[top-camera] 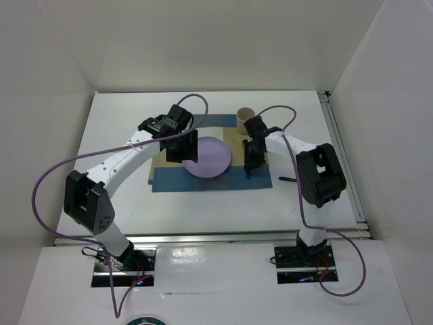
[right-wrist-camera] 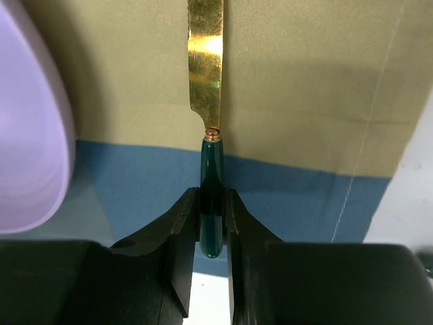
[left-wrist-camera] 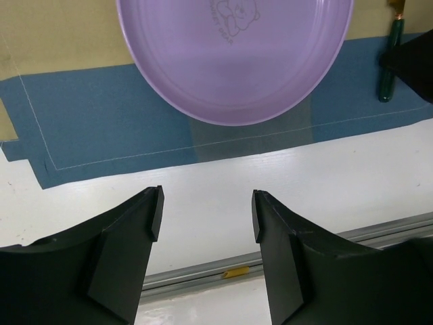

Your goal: Set the dinner table for one person

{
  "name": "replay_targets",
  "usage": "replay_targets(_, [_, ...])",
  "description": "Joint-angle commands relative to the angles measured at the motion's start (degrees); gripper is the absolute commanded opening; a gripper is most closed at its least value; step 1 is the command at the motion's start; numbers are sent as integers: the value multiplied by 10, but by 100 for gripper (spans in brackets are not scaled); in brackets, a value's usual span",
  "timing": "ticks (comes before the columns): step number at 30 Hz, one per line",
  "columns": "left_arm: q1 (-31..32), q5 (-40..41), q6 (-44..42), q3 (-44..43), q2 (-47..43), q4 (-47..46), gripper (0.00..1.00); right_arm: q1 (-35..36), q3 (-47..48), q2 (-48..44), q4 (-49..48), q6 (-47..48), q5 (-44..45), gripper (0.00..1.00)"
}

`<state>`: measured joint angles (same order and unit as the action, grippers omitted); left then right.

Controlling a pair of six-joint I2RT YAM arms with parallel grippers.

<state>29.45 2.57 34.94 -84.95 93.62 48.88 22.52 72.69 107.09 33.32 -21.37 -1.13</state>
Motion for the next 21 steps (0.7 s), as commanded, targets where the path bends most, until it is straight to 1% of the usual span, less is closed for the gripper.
replay_targets(1, [-2, 11, 8, 16, -11, 8, 71, 9, 40, 11, -18, -3, 9, 10])
replay_targets(3, [-2, 11, 8, 16, -11, 8, 71, 16, 40, 19, -12, -10, 20, 22])
replay_targets(5, [-2, 11, 8, 21, -11, 8, 71, 16, 40, 14, -12, -17, 26, 30])
replay_targets(6, [-2, 11, 8, 22, -11, 3, 71, 16, 40, 14, -12, -17, 26, 39])
replay_targets(8, [-2, 11, 3, 22, -11, 2, 71, 16, 40, -2, -5, -23, 38, 46])
replay_targets(9, [-2, 6, 3, 22, -11, 2, 71, 16, 40, -7, -4, -28, 44, 59])
replay_targets(10, [-2, 6, 3, 22, -11, 2, 71, 16, 40, -23, 2, -28, 44, 65])
replay_targets(11, [-2, 1, 3, 22, -11, 2, 71, 16, 40, -34, 8, -40, 53, 69])
replay_targets(12, [-2, 1, 3, 22, -6, 2, 71, 4, 40, -47, 8, -40, 53, 70])
replay_targets(13, [-2, 1, 3, 22, -5, 2, 71, -23, 35, -77, 8, -50, 48, 70])
replay_targets(15, [-2, -5, 3, 16, -5, 2, 71, -52, 9, -114, 8, -67, 53, 69])
replay_targets(16, [-2, -5, 3, 16, -5, 2, 71, -80, -1, -130, 8, -72, 60, 69])
replay_targets(17, [-2, -5, 3, 11, -5, 2, 71, -94, -23, -163, 23, -78, 70, 69])
replay_targets(18, [-2, -5, 3, 11, -5, 2, 71, -108, -34, -177, 31, -89, 87, 71])
replay_targets(20, [-2, -5, -3, 11, -5, -3, 71, -152, -60, -215, 46, -103, 92, 77])
replay_targets(21, [-2, -12, -8, 11, -5, -3, 71, -166, -89, -226, 60, -111, 92, 77])
